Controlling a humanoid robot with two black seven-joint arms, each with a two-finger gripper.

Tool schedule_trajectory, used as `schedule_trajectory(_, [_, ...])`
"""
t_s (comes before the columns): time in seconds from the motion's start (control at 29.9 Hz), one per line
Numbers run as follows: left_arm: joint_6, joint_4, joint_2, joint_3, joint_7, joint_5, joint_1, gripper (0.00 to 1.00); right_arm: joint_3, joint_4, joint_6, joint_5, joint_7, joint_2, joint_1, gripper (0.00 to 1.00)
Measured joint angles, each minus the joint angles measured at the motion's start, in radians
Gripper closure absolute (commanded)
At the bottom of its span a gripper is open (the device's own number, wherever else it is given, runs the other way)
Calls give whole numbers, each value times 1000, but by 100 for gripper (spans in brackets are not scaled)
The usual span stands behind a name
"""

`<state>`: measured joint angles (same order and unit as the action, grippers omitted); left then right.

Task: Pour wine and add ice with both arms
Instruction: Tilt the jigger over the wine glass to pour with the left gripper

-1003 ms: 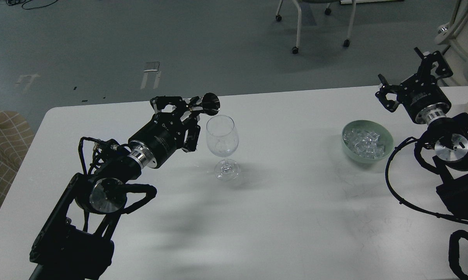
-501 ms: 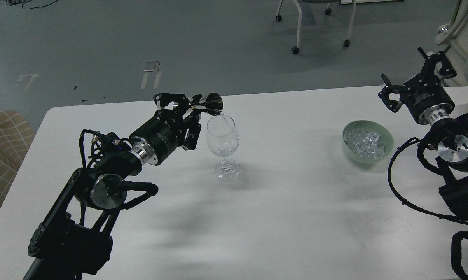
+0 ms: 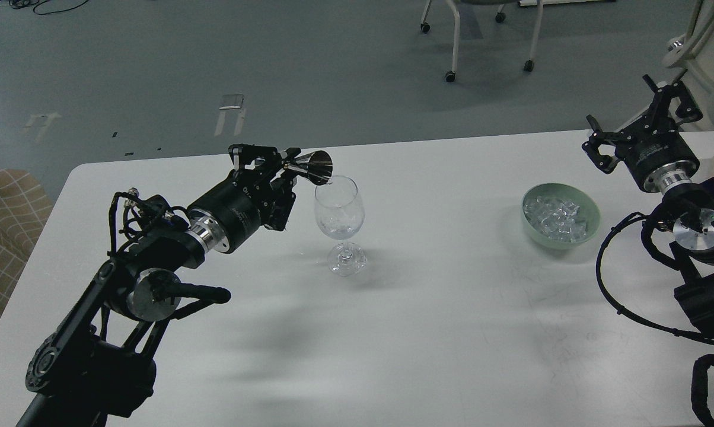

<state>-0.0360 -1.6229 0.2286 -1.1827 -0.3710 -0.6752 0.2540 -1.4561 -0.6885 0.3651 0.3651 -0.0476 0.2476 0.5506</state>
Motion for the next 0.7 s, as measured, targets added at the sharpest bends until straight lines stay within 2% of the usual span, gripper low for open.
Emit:
schedule_trajectory(0.33, [-50, 0, 0, 5, -5, -88, 5, 88, -3, 0, 0, 0, 0, 0, 0, 0])
schedule_trajectory(0.7, [-58, 8, 35, 26, -10, -159, 28, 88, -9, 0, 2, 0, 0, 1, -6, 0])
